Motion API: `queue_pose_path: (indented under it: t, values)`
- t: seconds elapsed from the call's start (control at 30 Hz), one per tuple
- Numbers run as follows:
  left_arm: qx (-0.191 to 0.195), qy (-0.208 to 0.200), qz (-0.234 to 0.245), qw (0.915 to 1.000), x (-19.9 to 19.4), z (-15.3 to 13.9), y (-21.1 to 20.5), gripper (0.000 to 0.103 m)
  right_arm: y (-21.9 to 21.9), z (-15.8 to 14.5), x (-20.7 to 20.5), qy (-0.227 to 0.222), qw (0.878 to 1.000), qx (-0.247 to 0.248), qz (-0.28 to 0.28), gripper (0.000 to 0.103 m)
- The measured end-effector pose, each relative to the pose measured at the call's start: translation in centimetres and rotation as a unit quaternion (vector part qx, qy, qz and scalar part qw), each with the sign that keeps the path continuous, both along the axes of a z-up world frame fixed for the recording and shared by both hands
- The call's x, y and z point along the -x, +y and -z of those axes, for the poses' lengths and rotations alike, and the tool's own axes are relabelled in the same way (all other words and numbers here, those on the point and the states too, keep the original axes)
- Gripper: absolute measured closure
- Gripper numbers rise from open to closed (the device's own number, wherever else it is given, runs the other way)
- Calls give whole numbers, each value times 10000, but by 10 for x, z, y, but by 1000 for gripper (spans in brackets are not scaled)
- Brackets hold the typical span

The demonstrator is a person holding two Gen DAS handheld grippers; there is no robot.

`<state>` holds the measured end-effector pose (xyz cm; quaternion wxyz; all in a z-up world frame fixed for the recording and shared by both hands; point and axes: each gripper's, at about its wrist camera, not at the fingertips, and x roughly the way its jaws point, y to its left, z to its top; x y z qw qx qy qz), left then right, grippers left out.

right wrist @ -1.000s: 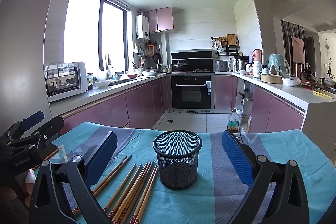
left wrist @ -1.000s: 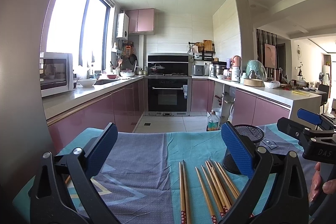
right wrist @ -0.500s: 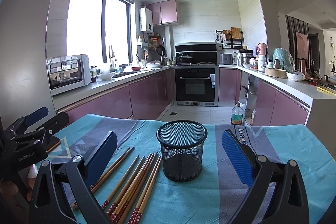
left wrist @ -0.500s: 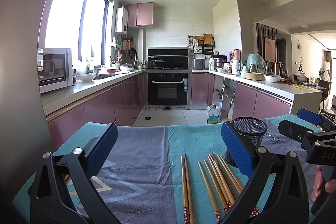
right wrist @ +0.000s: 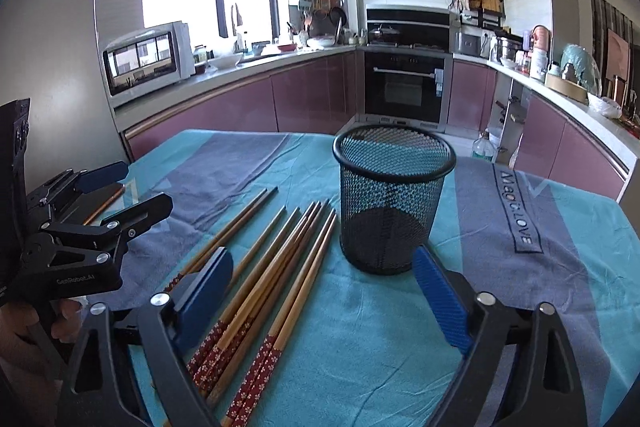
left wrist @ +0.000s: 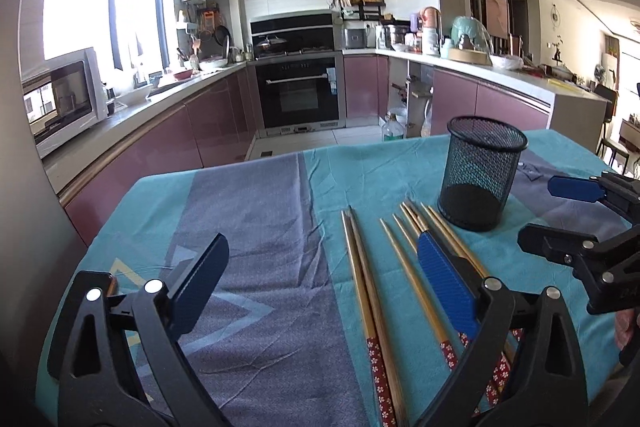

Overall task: Organize utensils
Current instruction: 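Lower the left tool onto a wooden chopstick and close its fingers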

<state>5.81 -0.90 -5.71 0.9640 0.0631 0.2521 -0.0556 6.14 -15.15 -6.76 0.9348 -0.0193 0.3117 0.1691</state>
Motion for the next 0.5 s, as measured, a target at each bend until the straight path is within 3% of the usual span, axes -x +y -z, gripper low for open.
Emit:
queue_pose_path:
  t: [0.27, 0.5]
  values:
    - [168, 738, 256, 9968, -30, 26, -1, 35, 5, 26, -20, 906, 9958, -24, -151, 53]
    - [-58, 1277, 331, 9912, -52, 42, -4, 48, 8, 37, -28, 1220, 9924, 52, -184, 58]
